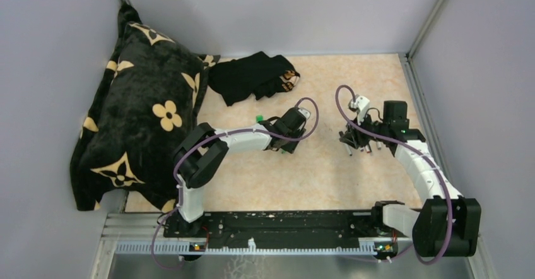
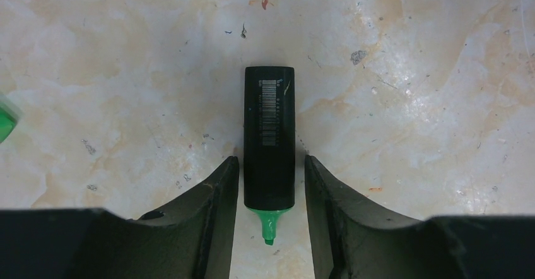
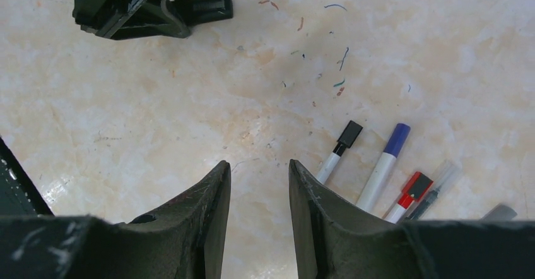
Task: Insert the pens into the pen caps
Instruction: Pick up the pen from the center of the board.
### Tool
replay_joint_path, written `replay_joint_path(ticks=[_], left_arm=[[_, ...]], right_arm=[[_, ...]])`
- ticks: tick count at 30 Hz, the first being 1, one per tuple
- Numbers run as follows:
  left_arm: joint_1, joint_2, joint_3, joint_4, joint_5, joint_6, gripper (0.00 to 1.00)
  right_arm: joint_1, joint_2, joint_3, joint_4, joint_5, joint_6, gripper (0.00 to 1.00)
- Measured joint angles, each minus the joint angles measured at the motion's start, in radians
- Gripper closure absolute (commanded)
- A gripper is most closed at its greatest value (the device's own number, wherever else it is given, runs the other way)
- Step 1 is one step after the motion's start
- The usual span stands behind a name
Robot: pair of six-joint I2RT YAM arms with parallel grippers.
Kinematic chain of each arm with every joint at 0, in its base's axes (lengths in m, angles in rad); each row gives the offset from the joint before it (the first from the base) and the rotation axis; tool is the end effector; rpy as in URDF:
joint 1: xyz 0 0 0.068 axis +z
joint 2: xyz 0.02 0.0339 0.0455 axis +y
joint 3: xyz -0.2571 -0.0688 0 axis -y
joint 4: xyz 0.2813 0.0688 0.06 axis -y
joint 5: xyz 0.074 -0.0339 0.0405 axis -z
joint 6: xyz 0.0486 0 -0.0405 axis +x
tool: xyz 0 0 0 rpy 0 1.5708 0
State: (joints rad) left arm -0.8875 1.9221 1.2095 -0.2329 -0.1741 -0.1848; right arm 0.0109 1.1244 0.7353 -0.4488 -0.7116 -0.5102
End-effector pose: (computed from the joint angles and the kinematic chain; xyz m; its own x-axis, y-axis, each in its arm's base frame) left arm 0.2792 -0.3296 0.1176 -0.6318 0.4894 -0.6012 0.5938 0.8040 0.0305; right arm 0.2658 0.0346 0.2119 -0.4312 -0.3746 -0.8209 -0.7514 0.6527 0.0968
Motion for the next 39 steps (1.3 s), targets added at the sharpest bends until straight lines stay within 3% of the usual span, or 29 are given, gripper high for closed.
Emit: replay_joint_path(ticks=[9, 17, 24, 30, 39], left_arm=[[-0.014, 0.01, 0.012, -0.011, -0.042, 0.008, 0.86], [-0.013, -0.014, -0.011, -0.011, 0.002, 0.013, 0.96], [-0.014, -0.114, -0.097, -0.011, 0.23, -0.013, 0.98], [-0.01, -0.172, -0.146, 0.03, 0.456, -0.048, 0.98], [-0.007, -0.127, -0.12, 0.071, 0.777, -0.083, 0.99]], right_arm=[[-0.032, -0.079, 0.0, -0.01, -0.094, -0.034, 0.62], [-0.032, -0.127, -0.003, -0.05, -0.216, -0.138, 0.6], [-0.032, -0.224, -0.101, -0.124, -0.372, -0.44, 0.45], [-0.012, -0.239, -0.145, -0.273, -0.444, -0.808, 0.41], [0.164, -0.232, -0.189, -0.29, -0.392, -0.966, 0.41]])
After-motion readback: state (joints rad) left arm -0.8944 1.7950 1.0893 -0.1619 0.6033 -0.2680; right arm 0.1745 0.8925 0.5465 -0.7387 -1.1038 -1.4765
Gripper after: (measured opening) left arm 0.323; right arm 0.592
